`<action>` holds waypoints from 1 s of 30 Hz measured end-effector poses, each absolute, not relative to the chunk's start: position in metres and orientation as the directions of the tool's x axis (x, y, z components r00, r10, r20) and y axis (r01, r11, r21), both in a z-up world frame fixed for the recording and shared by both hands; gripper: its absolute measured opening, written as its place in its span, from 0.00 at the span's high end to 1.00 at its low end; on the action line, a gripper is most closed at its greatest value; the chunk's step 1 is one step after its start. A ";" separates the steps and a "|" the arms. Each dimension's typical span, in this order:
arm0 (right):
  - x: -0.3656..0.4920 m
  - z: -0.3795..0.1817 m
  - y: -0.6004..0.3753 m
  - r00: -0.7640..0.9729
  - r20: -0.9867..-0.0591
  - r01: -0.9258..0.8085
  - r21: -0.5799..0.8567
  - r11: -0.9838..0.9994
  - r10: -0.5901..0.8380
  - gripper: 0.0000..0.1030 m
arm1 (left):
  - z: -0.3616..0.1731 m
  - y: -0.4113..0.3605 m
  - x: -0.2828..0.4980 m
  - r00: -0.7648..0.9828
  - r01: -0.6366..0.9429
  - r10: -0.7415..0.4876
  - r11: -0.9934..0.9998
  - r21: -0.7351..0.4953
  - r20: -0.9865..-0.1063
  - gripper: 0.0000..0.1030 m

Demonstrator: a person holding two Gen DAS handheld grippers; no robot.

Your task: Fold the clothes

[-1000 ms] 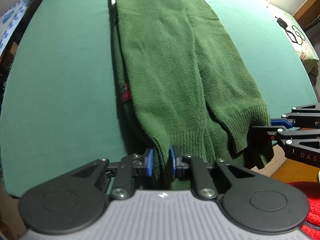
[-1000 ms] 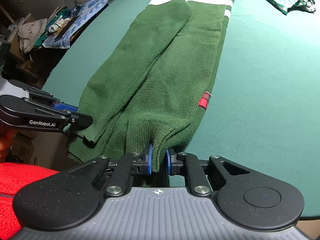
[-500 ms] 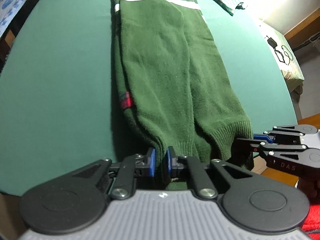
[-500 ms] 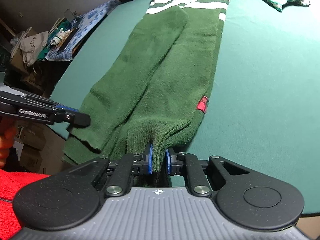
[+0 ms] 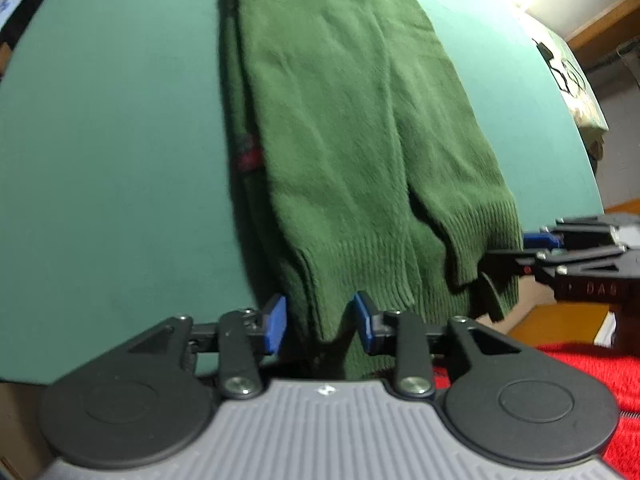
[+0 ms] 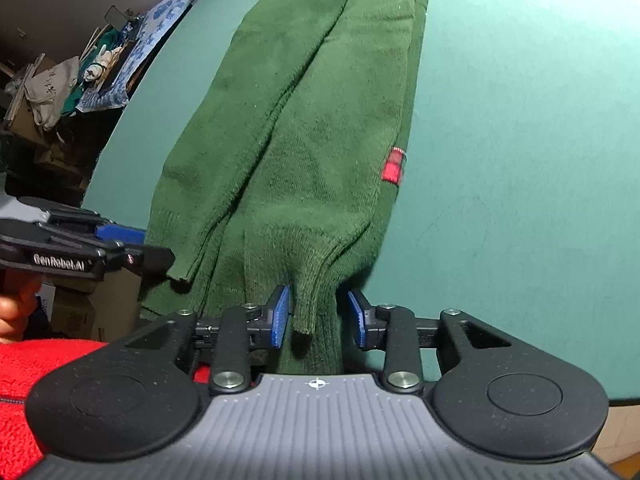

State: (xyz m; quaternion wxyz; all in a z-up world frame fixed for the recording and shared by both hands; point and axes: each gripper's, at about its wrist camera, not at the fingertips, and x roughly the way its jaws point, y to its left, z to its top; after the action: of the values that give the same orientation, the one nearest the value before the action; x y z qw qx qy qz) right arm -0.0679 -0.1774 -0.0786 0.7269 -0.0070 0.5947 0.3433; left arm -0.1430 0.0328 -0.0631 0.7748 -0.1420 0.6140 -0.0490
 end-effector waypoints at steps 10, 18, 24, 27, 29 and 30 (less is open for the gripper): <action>-0.066 -0.077 -0.179 0.043 -0.853 -0.504 0.432 0.748 0.520 0.85 | -0.068 0.023 -0.130 0.266 -0.103 -0.263 0.949 -0.298 -0.927 0.93; -0.063 -0.067 -0.185 0.069 -0.820 -0.488 0.468 0.736 0.568 0.85 | -0.049 0.037 -0.129 0.322 -0.134 -0.283 0.931 -0.340 -0.903 0.93; -0.055 -0.055 -0.186 0.094 -0.793 -0.468 0.498 0.730 0.601 0.85 | -0.033 0.047 -0.128 0.369 -0.152 -0.305 0.912 -0.380 -0.878 0.93; -0.051 -0.049 -0.187 0.105 -0.779 -0.459 0.514 0.725 0.618 0.85 | -0.027 0.052 -0.127 0.387 -0.159 -0.308 0.906 -0.392 -0.869 0.93; -0.048 -0.046 -0.187 0.113 -0.773 -0.454 0.519 0.724 0.625 0.86 | -0.027 0.056 -0.127 0.388 -0.168 -0.308 0.903 -0.396 -0.868 0.93; -0.047 -0.044 -0.186 0.117 -0.770 -0.451 0.522 0.724 0.627 0.86 | -0.027 0.059 -0.126 0.389 -0.172 -0.308 0.901 -0.398 -0.868 0.93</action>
State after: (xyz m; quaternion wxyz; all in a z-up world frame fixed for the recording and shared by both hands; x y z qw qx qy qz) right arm -0.0470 -0.1865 -0.0444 0.7431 0.0791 0.5566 0.3630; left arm -0.1262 0.0586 -0.0266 0.8044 -0.2182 0.5509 -0.0423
